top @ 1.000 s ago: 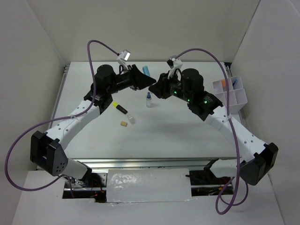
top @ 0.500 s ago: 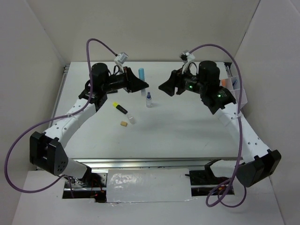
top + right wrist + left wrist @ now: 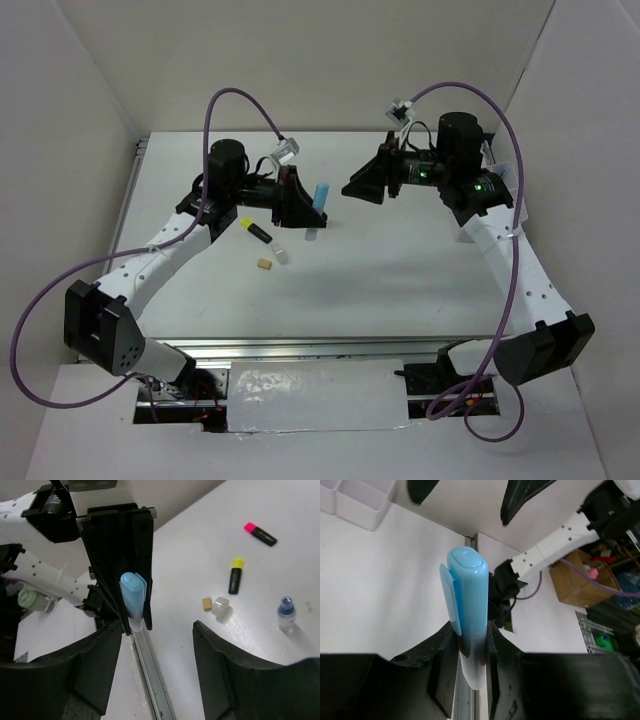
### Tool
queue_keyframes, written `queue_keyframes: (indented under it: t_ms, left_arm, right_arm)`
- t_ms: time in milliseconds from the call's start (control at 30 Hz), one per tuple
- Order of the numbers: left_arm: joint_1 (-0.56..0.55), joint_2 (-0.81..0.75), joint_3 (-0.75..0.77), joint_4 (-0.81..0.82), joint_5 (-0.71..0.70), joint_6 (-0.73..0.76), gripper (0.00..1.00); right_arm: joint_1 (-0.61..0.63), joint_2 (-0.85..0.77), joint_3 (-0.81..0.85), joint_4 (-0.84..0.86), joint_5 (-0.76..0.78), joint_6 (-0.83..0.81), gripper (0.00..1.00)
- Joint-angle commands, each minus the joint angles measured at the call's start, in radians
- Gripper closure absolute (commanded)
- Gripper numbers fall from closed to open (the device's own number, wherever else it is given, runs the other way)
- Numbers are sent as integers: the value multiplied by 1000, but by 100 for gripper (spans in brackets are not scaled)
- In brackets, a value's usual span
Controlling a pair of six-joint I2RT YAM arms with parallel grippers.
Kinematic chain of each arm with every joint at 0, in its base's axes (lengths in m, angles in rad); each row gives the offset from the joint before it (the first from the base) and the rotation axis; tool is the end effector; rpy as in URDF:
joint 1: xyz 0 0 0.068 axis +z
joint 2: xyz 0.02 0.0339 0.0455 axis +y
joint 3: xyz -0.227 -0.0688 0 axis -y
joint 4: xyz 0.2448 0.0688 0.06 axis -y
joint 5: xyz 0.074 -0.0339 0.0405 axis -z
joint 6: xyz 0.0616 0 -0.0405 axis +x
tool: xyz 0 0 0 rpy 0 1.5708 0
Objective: Sort the stationery into containers
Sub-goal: Pass the stationery from the left arm to the right
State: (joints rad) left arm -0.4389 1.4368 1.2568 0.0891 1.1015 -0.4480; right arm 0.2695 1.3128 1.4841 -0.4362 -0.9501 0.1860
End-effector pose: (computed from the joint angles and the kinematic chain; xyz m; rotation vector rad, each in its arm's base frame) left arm 0.2869 -0.1954 0.3444 0.9052 1.6317 -1.5405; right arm 0.2749 0.1279 0.4051 -0.7613 1.7207 1.1797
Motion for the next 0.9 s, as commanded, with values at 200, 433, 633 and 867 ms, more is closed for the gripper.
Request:
queue_keyframes:
  t_ms: [200, 433, 633, 867]
  left_arm:
    - [-57, -10, 4, 124, 167, -14, 100]
    - [-69, -4, -28, 250, 198, -110, 100]
    - [-78, 4, -39, 244, 201, -101, 100]
    - [-73, 19, -37, 225, 192, -92, 100]
  right_arm:
    - [103, 39, 33, -3, -133, -5, 31]
    - [140, 45, 30, -3, -156, -22, 34]
    - [143, 54, 35, 25, -176, 3, 50]
    - [145, 40, 13, 27, -177, 1, 83]
